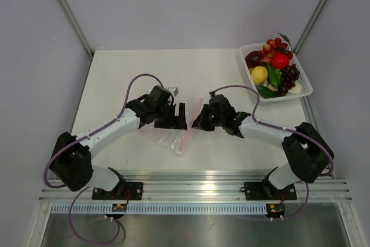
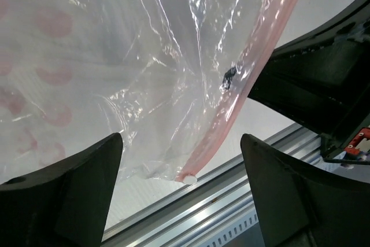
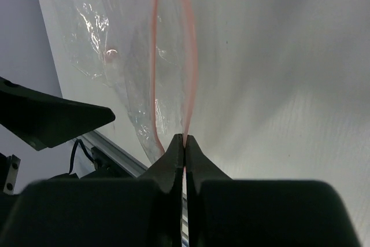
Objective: Place the food in the zip-top bag and seal the zipper
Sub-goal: Open the zipper of the food storage bag.
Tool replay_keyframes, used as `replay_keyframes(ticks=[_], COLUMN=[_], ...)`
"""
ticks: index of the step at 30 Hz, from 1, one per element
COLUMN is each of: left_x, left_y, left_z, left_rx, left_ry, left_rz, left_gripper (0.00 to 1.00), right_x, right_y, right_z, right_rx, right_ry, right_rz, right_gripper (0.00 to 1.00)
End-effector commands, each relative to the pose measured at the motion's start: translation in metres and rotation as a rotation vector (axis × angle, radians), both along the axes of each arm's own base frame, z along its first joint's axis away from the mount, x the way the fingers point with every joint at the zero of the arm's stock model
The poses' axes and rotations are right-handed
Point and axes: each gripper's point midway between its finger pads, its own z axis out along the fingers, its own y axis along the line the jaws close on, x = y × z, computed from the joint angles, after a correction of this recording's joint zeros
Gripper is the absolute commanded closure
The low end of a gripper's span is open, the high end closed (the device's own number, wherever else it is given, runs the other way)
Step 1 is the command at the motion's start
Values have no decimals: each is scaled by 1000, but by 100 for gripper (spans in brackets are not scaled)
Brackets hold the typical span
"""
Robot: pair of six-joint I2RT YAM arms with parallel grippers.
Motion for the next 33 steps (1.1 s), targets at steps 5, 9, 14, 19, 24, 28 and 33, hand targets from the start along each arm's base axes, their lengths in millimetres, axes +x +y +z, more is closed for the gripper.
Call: replay_keyframes(ticks=[5,9,14,19,24,28,33], left_x=[-14,-14,-11,-2,-4,1,9], left_y=[-11,-19,-33,-40,-50,-50,-46], left_z=[38,41,36,31,30,30,28], left_rx=[111,134,155,152,110,116,165], left_ry=[-209,-256,-278,-299,-292,-305,-323], left_rz=[-114,-119,-121,-111,-137,-121,-100], left_gripper=[23,30,36,44,44,49,55], right_x=[7,6,3,-1,-4,-5,-6], right_y=[1,2,0,-5,-7,-6,-7], right_z=[45,48,50,51,54,54,53], right_rx=[24,29,33,36,50,55,53], right_ry=[-89,-85,-86,-82,-77,-76,-71], right_rz=[-16,-10,-14,-23,-30,-23,-22], right_gripper=[100,100,100,100,100,100,100])
